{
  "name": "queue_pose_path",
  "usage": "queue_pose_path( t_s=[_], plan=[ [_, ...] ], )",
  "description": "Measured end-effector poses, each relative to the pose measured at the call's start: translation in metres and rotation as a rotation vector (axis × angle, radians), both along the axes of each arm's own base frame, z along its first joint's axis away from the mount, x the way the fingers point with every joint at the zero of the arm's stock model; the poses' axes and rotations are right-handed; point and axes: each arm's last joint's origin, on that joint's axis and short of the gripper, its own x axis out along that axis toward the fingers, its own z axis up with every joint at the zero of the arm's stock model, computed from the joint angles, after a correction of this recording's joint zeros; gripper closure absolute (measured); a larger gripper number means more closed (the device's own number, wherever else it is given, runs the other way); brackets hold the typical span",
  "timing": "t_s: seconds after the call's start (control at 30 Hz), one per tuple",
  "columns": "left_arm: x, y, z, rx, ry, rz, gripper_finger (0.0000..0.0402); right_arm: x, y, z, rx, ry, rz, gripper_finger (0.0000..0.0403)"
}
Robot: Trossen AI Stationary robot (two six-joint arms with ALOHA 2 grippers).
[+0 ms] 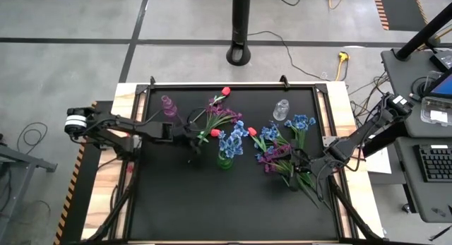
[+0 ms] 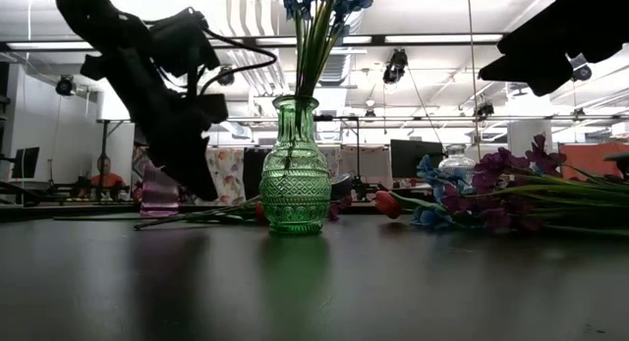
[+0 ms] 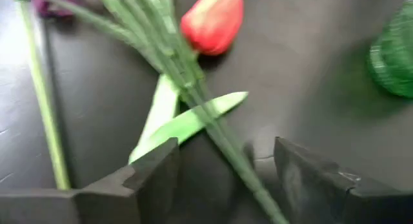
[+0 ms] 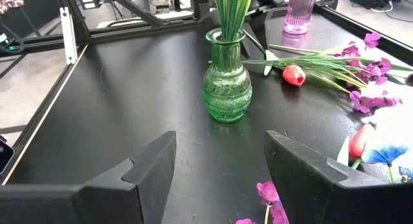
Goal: Sort flowers into vase by color
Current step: Put the top left purple flower into the purple crystal vase
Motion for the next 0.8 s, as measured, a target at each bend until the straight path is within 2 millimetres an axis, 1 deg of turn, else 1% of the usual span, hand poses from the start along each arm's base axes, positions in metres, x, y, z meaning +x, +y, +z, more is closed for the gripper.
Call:
queue_pose_path(
  t_s=[0.1,0.2,0.37,0.47,0.6,0.7,0.8],
  plan=[
    [-0.003,-0.003,-0.003,0.029,0.006,0.055,0.0143,0.000,0.000,0.000,-0.001,0.000,0.000,0.0177],
    [-0.002,-0.004,-0.005,0.032,-0.002,0.089,0.0144,0.000,0.000,0.000,-0.001,0.000,0.000,0.0177],
    [0.002,-0.004,-0.015,0.027,0.019,0.094,0.0164,0.000,0.000,0.000,0.005,0.000,-0.002,0.0177],
    [0.006,-0.004,-0.027,0.019,0.037,0.103,0.0174,0.000,0.000,0.000,0.002,0.000,-0.001,0.0177],
    [0.012,-0.004,-0.035,0.022,0.061,0.108,0.0185,0.000,0.000,0.000,-0.001,0.001,0.000,0.0177],
    [0.015,-0.004,-0.035,0.028,0.062,0.111,0.0198,0.000,0.000,0.000,-0.002,0.001,0.000,0.0177],
    [0.015,-0.004,-0.032,0.026,0.054,0.121,0.0226,0.000,0.000,0.000,-0.002,0.002,0.000,0.0177]
  ],
)
